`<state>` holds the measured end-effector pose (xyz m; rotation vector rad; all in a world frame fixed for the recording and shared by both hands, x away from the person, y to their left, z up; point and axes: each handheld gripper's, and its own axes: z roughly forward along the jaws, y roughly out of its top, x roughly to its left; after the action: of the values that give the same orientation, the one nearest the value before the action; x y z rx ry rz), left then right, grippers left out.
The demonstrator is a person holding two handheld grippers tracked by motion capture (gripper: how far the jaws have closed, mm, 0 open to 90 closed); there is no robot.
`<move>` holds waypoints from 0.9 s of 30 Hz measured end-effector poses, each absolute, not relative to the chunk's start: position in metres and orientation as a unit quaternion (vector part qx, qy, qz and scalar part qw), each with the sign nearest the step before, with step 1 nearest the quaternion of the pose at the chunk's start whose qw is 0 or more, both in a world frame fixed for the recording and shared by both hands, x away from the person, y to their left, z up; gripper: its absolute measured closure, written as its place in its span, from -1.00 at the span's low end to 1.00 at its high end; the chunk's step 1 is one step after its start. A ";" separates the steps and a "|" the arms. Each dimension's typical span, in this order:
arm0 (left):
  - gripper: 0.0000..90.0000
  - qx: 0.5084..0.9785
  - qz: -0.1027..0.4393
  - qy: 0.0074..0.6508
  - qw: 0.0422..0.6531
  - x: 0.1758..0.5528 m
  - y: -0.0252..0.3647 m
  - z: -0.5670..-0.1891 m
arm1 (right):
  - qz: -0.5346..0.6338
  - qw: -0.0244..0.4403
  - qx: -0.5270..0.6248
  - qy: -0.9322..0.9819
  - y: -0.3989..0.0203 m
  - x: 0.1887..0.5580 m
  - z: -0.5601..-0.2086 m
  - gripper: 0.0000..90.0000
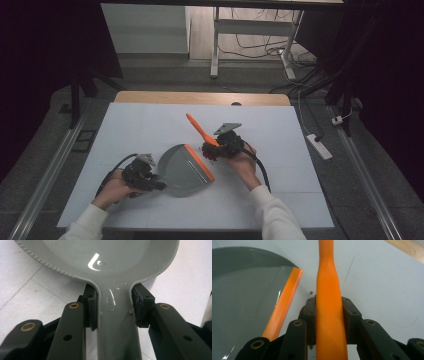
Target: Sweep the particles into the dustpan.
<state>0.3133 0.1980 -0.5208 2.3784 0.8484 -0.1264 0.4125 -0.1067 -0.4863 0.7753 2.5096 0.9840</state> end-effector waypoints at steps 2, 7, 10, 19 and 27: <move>0.37 0.897 -0.049 0.321 0.300 0.314 0.197 -0.522 | 0.342 0.167 0.268 0.885 -0.104 0.410 -0.486 0.55; 0.37 0.897 -0.047 0.321 0.300 0.314 0.196 -0.522 | 0.353 0.145 0.259 0.887 -0.100 0.406 -0.486 0.56; 0.37 0.898 -0.047 0.318 0.299 0.314 0.196 -0.522 | 0.355 0.142 0.259 0.887 -0.100 0.406 -0.486 0.56; 0.37 0.899 -0.046 0.319 0.298 0.314 0.195 -0.522 | 0.352 0.138 0.243 0.893 -0.088 0.397 -0.486 0.56; 0.37 0.898 -0.046 0.320 0.299 0.314 0.195 -0.522 | 0.374 0.116 0.227 0.891 -0.078 0.387 -0.483 0.56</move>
<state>0.3137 0.1949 -0.5223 2.3843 0.8503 -0.1228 0.3869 -0.0776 -0.4829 0.6661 2.6107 1.0966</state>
